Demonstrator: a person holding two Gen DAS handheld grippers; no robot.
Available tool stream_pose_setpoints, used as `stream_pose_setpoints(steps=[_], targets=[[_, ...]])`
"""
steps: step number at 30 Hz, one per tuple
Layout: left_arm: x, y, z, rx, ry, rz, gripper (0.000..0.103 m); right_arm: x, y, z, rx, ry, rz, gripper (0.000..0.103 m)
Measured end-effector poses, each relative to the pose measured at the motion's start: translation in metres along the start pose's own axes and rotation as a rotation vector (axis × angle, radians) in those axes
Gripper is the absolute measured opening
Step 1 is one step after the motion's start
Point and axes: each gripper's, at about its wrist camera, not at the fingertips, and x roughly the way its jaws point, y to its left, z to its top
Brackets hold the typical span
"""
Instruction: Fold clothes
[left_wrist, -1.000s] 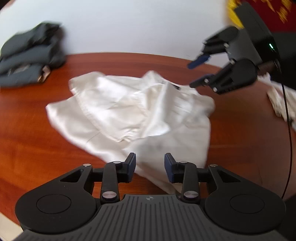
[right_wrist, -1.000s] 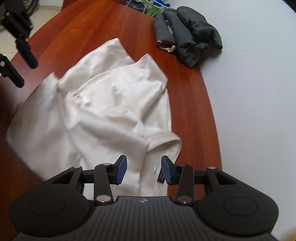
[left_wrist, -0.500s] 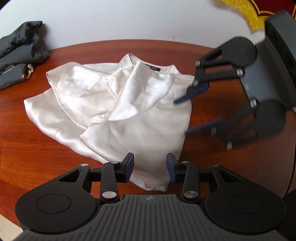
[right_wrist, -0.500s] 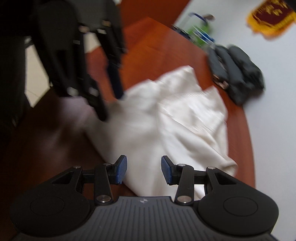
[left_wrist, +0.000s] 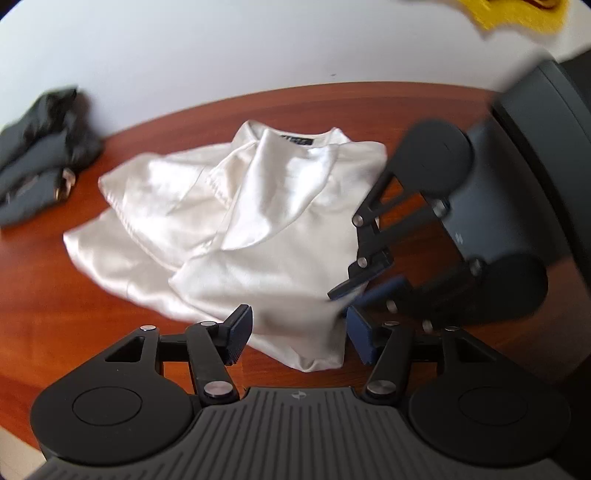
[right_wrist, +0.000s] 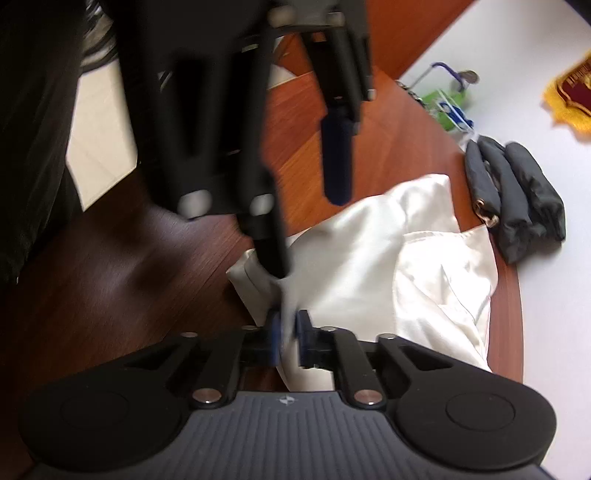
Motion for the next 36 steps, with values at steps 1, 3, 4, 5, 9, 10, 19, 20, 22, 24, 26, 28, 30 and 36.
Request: stream_pose_setpoints(steps=[1,3,4,5,9,10,19,20,22,24,26,28,30,36], targets=[[0.000,-0.003,0.001,0.038,-0.007,0.006,0.063,-0.004,-0.004,0.001,0.020,-0.013,-0.006,0.007],[0.001,-0.006,0.002,0.095,-0.018,0.017,0.063,-0.009,-0.009,0.001,0.042,-0.025,-0.011,0.006],[0.002,-0.008,0.002,0.118,-0.020,0.021,0.064,-0.012,-0.011,0.001,0.051,-0.029,-0.013,0.006],[0.004,-0.009,0.003,0.143,-0.021,0.021,0.064,-0.014,-0.013,0.001,0.058,-0.032,-0.016,0.006],[0.014,-0.014,0.007,0.249,-0.014,0.028,0.064,-0.024,-0.025,0.004,0.105,-0.048,-0.034,0.005],[0.018,-0.016,0.007,0.275,-0.009,0.036,0.064,-0.026,-0.028,0.004,0.115,-0.051,-0.037,0.005],[0.044,-0.026,0.014,0.425,-0.003,0.159,0.064,-0.037,-0.051,0.005,0.183,-0.057,-0.036,0.005],[0.044,-0.026,0.014,0.431,-0.009,0.177,0.064,-0.037,-0.053,0.005,0.189,-0.055,-0.032,0.005],[0.043,-0.027,0.015,0.454,-0.024,0.204,0.064,-0.037,-0.055,0.005,0.194,-0.054,-0.032,0.005],[0.043,-0.029,0.014,0.484,-0.028,0.205,0.064,-0.037,-0.058,0.005,0.200,-0.052,-0.028,0.005],[0.045,-0.031,0.011,0.531,-0.033,0.203,0.064,-0.037,-0.058,0.006,0.196,-0.049,-0.022,0.005],[0.047,-0.033,0.010,0.559,-0.033,0.194,0.063,-0.035,-0.059,0.006,0.194,-0.048,-0.017,0.005],[0.050,-0.032,0.010,0.571,-0.030,0.183,0.057,-0.035,-0.059,0.007,0.196,-0.048,-0.018,0.005],[0.051,-0.029,0.005,0.550,-0.029,0.133,0.016,-0.035,-0.061,0.002,0.210,-0.051,-0.043,0.030]])
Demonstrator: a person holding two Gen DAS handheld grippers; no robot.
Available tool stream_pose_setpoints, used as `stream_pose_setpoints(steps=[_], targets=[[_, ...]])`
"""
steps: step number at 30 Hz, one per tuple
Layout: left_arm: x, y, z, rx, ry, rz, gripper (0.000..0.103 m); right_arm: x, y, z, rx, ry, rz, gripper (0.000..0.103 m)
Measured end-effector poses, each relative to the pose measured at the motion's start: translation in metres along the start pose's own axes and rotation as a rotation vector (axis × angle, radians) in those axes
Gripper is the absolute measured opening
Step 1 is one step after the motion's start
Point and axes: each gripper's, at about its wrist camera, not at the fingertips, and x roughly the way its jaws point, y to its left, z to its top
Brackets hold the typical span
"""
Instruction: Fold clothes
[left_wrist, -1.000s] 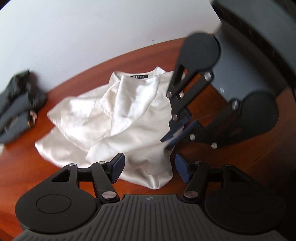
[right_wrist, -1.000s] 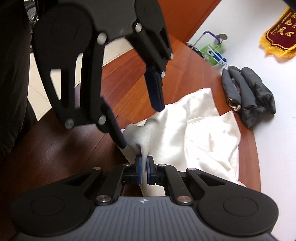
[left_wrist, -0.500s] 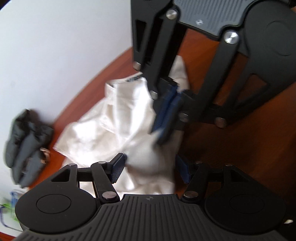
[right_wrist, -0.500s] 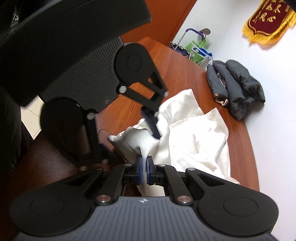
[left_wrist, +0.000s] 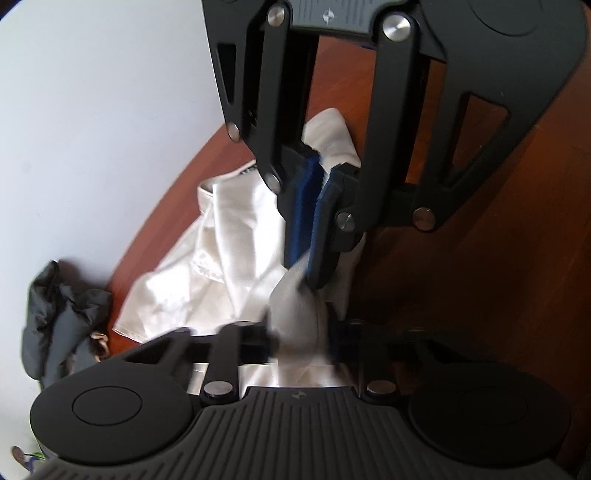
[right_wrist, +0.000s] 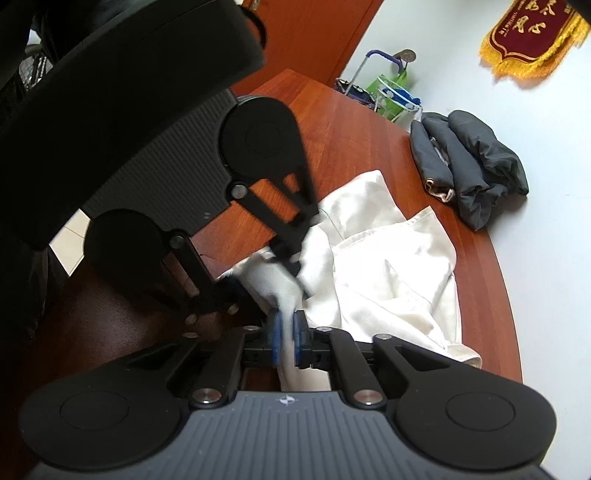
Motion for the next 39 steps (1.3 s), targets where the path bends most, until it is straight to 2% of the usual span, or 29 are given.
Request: stream_pose_setpoints(steps=[2,3,9,11,16,20,22,24,26,30,36,39], targets=[[-0.002,0.001,-0.002,-0.016,-0.013,-0.002,0.015,-0.004,0.000,-0.007,0.001,-0.006,-0.038,0.048],[-0.004,0.003,-0.002,-0.031,-0.018,0.000,0.015,-0.004,0.000,-0.011,0.006,-0.001,-0.044,0.052],[-0.017,0.025,-0.005,-0.179,-0.047,-0.026,0.015,0.004,-0.002,-0.039,0.023,0.071,-0.082,0.057],[-0.021,0.036,-0.006,-0.231,-0.054,-0.031,0.015,0.013,-0.004,-0.046,0.021,0.095,-0.120,0.057],[-0.030,0.055,-0.008,-0.306,-0.067,-0.047,0.015,0.032,-0.017,-0.054,0.033,0.119,-0.157,0.056],[-0.030,0.071,-0.015,-0.378,-0.068,-0.064,0.015,0.044,-0.028,-0.061,0.017,0.142,-0.196,0.049],[-0.032,0.075,-0.018,-0.413,-0.066,-0.075,0.015,0.049,-0.035,-0.064,0.007,0.162,-0.213,0.038],[-0.033,0.081,-0.023,-0.441,-0.066,-0.088,0.015,0.051,-0.039,-0.067,-0.004,0.179,-0.219,0.020],[-0.036,0.084,-0.027,-0.453,-0.075,-0.109,0.015,0.050,-0.041,-0.067,-0.007,0.192,-0.213,0.013],[-0.044,0.085,-0.037,-0.469,-0.089,-0.159,0.014,0.037,-0.042,-0.053,0.021,0.226,-0.184,0.010],[-0.060,0.098,-0.065,-0.555,-0.109,-0.344,0.014,0.005,-0.027,-0.028,0.042,0.284,-0.098,0.010],[-0.072,0.104,-0.079,-0.595,-0.107,-0.451,0.014,-0.015,-0.017,-0.006,0.041,0.334,-0.028,0.010]])
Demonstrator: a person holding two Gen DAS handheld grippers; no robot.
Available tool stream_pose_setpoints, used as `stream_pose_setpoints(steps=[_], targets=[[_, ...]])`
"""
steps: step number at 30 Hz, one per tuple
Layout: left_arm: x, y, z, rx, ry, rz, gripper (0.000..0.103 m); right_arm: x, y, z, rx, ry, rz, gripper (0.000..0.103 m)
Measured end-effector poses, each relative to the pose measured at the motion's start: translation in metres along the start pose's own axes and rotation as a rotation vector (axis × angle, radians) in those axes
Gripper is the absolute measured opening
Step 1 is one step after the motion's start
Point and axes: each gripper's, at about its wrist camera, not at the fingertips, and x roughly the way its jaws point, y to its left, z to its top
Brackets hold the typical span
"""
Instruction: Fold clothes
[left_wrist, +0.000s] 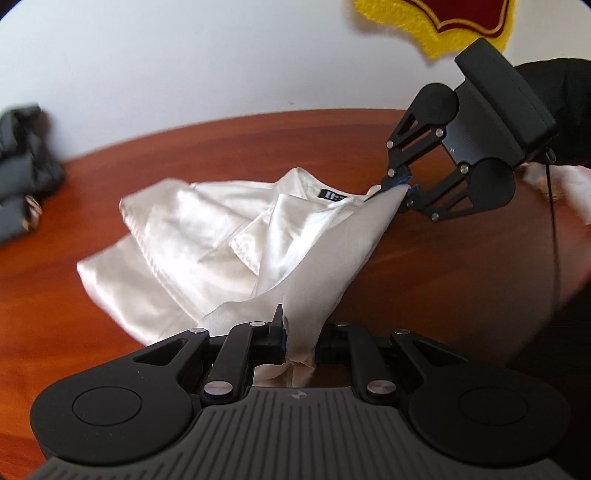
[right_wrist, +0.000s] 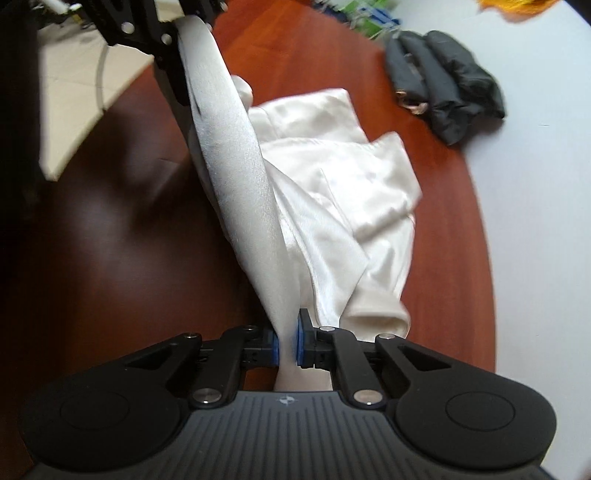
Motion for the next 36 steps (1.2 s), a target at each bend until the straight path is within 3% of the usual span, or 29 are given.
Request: stream_pose_setpoints(steps=[5,12,14,19,28,36], targets=[[-0.012,0.029,0.000,-0.135,0.066,-0.139,0.014,-0.029,-0.003,0.030,0.010,0.085,0.130,0.010],[0.005,0.103,0.016,-0.424,0.166,-0.232,0.014,-0.018,-0.058,0.078,0.008,0.180,0.299,0.010],[0.013,0.120,0.020,-0.482,0.180,-0.243,0.014,-0.003,-0.080,0.090,-0.003,0.211,0.354,0.010],[0.034,0.150,0.033,-0.508,0.198,-0.221,0.014,0.039,-0.129,0.114,0.004,0.272,0.461,0.010],[0.079,0.200,0.032,-0.568,0.193,-0.158,0.017,0.092,-0.163,0.128,0.042,0.305,0.437,0.014],[0.087,0.209,0.020,-0.596,0.174,-0.128,0.025,0.093,-0.173,0.132,0.110,0.245,0.366,0.036]])
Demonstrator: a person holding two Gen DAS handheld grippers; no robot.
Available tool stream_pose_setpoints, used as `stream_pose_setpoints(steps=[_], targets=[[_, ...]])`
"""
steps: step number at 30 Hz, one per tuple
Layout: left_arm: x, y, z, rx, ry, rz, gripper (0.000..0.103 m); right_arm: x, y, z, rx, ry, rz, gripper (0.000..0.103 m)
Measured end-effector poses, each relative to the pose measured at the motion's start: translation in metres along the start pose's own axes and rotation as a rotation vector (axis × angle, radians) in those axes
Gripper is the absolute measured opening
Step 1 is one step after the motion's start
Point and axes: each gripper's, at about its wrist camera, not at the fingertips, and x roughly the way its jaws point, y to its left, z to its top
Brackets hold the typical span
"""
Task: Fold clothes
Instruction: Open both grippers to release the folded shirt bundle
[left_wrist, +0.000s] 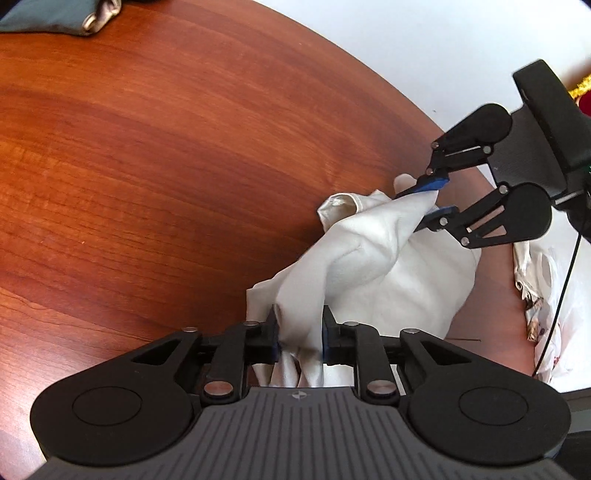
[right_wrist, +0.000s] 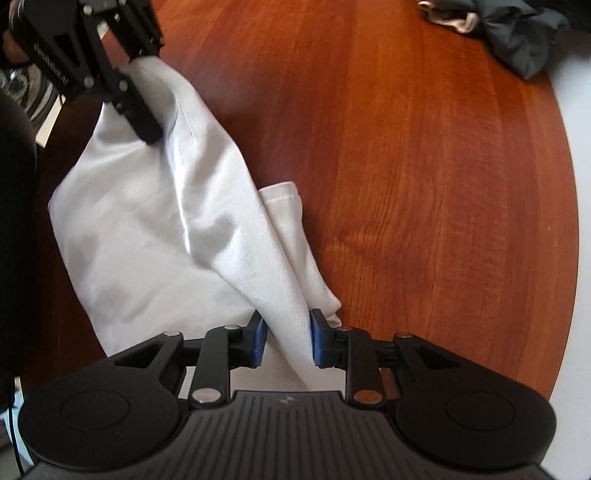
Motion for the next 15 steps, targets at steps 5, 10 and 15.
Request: stream_pose_setpoints(steps=[5,10,15], targets=[[-0.010,-0.003,-0.002,-0.008,-0.060,-0.010,0.031,-0.032,0.003,-0.006,0.093,-0.095,-0.078,0.042],[-0.026,-0.010,-0.001,-0.006,-0.115,0.015,0.032,-0.069,0.012,-0.015,0.163,-0.157,-0.160,0.044],[-0.050,-0.023,-0.008,0.007,-0.170,0.058,0.032,-0.088,0.019,-0.032,0.245,-0.200,-0.215,0.047]])
